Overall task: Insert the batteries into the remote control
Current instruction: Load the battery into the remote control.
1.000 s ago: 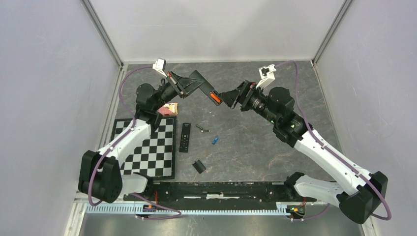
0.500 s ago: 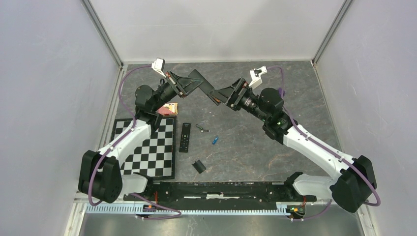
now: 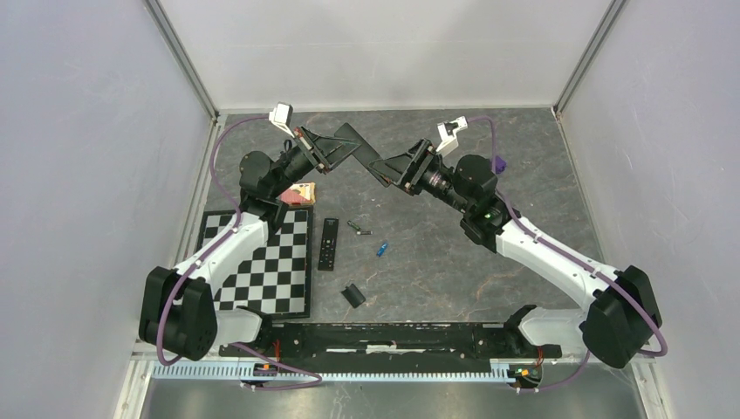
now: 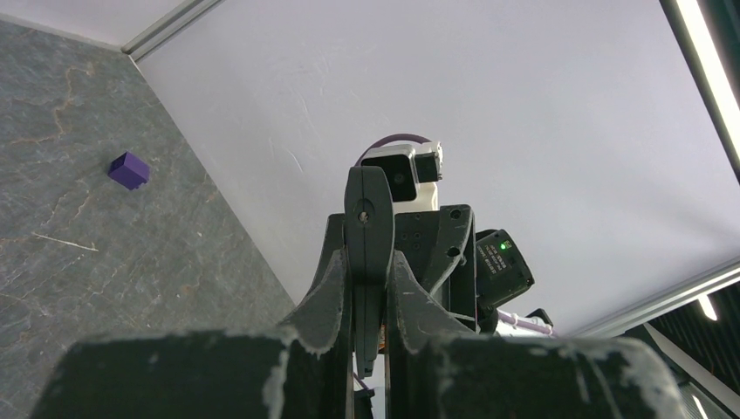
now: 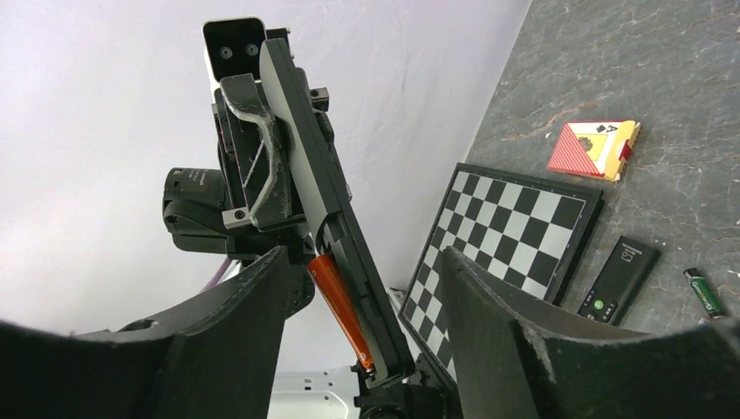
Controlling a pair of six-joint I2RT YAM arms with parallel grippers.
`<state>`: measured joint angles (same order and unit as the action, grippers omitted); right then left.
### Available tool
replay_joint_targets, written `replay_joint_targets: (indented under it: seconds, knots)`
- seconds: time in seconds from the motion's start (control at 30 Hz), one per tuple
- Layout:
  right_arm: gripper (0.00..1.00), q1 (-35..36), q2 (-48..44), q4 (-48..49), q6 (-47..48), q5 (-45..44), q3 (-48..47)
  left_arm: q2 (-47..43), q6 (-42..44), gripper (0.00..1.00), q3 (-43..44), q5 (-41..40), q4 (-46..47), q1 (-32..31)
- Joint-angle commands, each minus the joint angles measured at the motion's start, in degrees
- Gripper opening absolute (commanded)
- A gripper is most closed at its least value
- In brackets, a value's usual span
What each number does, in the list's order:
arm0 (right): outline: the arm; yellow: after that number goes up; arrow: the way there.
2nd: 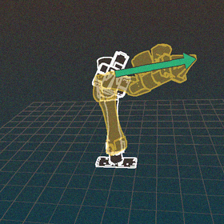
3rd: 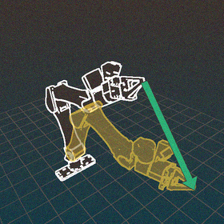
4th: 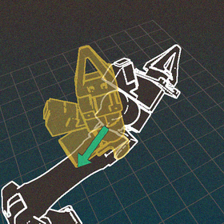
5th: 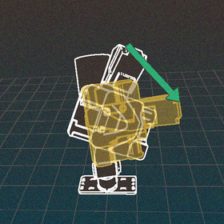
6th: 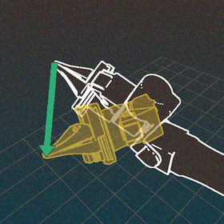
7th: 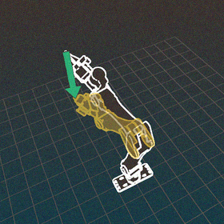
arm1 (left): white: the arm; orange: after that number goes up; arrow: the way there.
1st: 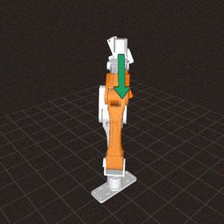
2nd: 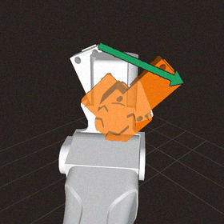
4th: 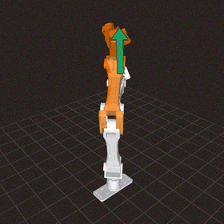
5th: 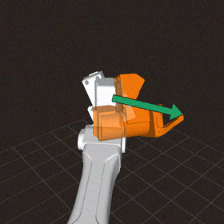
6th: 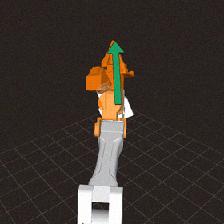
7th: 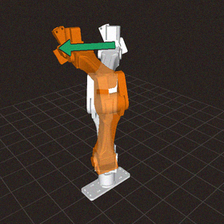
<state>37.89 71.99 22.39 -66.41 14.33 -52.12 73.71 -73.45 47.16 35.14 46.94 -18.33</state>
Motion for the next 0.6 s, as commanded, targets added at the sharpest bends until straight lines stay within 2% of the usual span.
replay_joint_targets:
  seconds: [0.0, 0.57]
  knots:
    - [0.65, 0.25, 0.39, 3.17, -0.11, 1.07, -2.20, -1.36, 0.76, 0.02, 0.32, 1.11, 3.51, -0.04]
    - [0.42, 0.25, -0.95, 6.38, -1.11, 1.46, 1.51, -2.58, -2.43, 0.02, 0.13, -2.80, 3.49, -0.04]
